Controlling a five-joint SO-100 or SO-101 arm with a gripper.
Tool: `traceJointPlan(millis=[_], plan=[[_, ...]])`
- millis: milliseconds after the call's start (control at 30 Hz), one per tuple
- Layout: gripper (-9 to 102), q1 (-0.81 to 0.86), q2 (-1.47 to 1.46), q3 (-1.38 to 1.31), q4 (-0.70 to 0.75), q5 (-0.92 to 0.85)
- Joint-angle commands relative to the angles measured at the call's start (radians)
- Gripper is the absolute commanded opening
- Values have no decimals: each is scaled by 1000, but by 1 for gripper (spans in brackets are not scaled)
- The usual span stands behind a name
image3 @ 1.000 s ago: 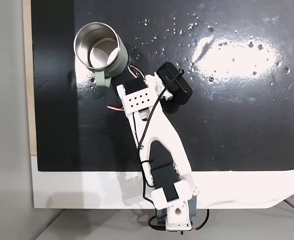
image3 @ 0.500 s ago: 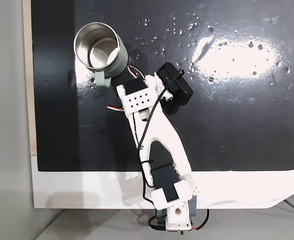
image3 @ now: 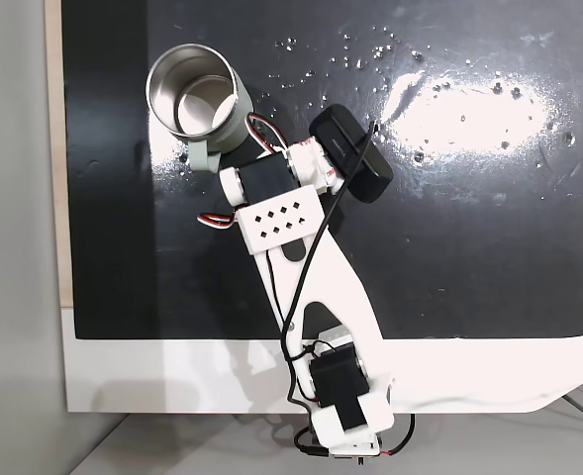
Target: Grasp a cube and put it in the cup.
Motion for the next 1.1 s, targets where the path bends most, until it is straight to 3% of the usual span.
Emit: traceJointPlan(millis=[0, 467, 1067], plan=[[1, 0, 71, -158, 81, 6], [1, 28, 92, -319, 135, -15], [1, -49, -376, -951, 140, 63]])
